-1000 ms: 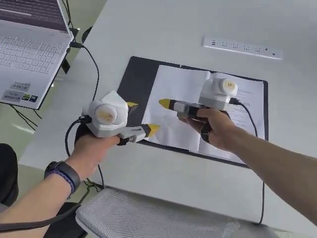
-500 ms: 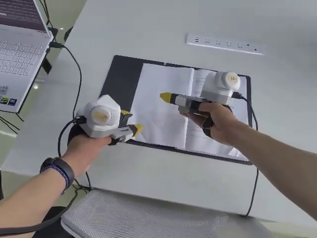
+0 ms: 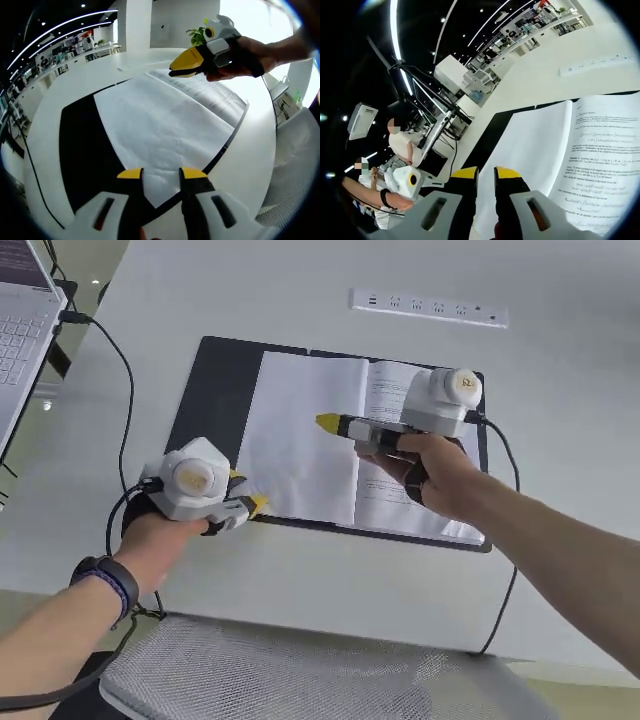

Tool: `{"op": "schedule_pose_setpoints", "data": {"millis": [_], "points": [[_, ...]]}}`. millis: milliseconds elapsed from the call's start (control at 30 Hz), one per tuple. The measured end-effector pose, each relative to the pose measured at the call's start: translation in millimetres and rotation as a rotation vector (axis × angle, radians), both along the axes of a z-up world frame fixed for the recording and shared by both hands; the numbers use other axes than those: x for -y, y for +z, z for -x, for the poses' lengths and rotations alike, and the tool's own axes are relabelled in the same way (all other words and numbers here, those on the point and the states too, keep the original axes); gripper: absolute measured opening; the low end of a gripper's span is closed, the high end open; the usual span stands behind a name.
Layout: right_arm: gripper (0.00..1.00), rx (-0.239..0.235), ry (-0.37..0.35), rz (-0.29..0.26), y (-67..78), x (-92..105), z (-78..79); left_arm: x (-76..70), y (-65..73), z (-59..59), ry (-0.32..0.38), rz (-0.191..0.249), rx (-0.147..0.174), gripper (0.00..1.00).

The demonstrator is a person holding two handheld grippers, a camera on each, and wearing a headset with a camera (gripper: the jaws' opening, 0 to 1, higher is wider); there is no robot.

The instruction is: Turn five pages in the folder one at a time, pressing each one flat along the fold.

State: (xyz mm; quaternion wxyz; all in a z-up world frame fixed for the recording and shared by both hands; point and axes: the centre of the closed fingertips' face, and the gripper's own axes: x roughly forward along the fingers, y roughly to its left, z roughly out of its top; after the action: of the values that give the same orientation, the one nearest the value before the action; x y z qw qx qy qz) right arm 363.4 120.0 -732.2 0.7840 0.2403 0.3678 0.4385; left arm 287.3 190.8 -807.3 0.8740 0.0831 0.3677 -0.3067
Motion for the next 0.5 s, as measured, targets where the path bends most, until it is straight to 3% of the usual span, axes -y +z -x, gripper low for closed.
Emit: {"op": "schedule_pose_setpoints", "data": {"millis": [500], "points": [[0.11,0.012,0.019,0.037,-7.8,21.6,-15.6,-0.9,1.6,-1.2,0.019,0.011,0.001,0.27]]}}
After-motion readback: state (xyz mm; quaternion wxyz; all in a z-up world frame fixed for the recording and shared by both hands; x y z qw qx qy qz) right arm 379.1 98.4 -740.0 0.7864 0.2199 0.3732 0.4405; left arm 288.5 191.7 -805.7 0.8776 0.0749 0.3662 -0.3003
